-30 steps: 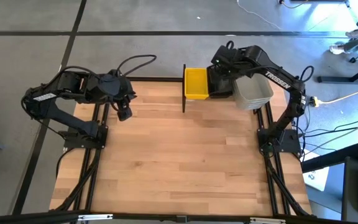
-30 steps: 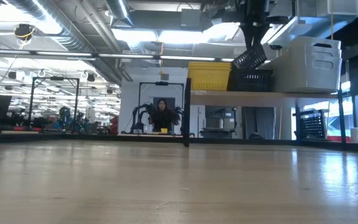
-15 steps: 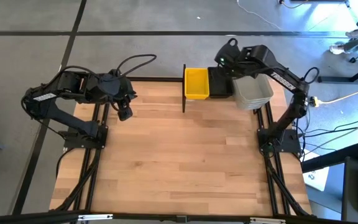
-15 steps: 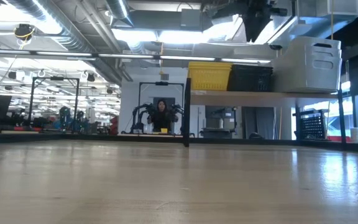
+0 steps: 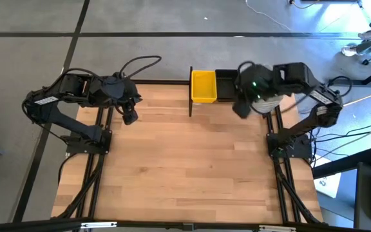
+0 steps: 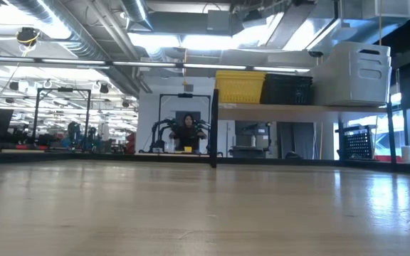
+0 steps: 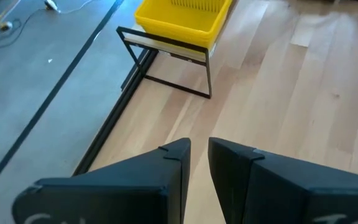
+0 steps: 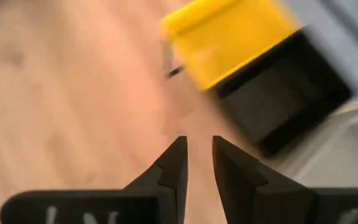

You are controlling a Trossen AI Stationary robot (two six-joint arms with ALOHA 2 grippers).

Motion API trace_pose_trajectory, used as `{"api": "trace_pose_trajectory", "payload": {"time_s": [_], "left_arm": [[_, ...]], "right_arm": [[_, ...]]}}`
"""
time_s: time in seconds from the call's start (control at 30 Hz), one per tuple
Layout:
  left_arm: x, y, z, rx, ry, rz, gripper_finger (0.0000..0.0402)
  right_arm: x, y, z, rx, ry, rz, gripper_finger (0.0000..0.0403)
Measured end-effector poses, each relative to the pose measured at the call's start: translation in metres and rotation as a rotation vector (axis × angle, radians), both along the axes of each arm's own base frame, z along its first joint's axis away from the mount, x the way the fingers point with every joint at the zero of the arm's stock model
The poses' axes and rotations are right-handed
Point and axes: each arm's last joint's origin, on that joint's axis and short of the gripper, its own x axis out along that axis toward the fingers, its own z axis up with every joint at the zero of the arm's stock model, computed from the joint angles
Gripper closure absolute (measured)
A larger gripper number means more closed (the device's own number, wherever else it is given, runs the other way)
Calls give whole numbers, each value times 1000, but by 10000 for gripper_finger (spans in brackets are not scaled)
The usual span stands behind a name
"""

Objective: Stack baskets on shelf by color
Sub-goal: Return to Home Position

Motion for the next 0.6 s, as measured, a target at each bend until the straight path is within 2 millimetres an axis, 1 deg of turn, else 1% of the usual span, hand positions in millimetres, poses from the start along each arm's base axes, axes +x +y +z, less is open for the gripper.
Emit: {"api": "trace_pose_trajectory", "payload": {"time_s": [0.07,0.17,0.27,0.37,0.47,0.6], "left_arm": [[0,0,0,-14,-9,13,353],[0,0,0,-28,-19,27,353],[0,0,0,-23,-21,36,353],[0,1,0,-15,-21,45,353],[0,1,0,-14,-22,48,353],[1,1,2,-15,-49,50,353]], "right_arm": [[-5,15,-4,55,6,83,331],[-17,37,-18,122,53,192,331],[-32,52,-37,178,102,218,331],[-48,58,-56,201,154,193,331],[-61,57,-79,204,208,125,331],[-73,51,-105,63,275,62,331]]}}
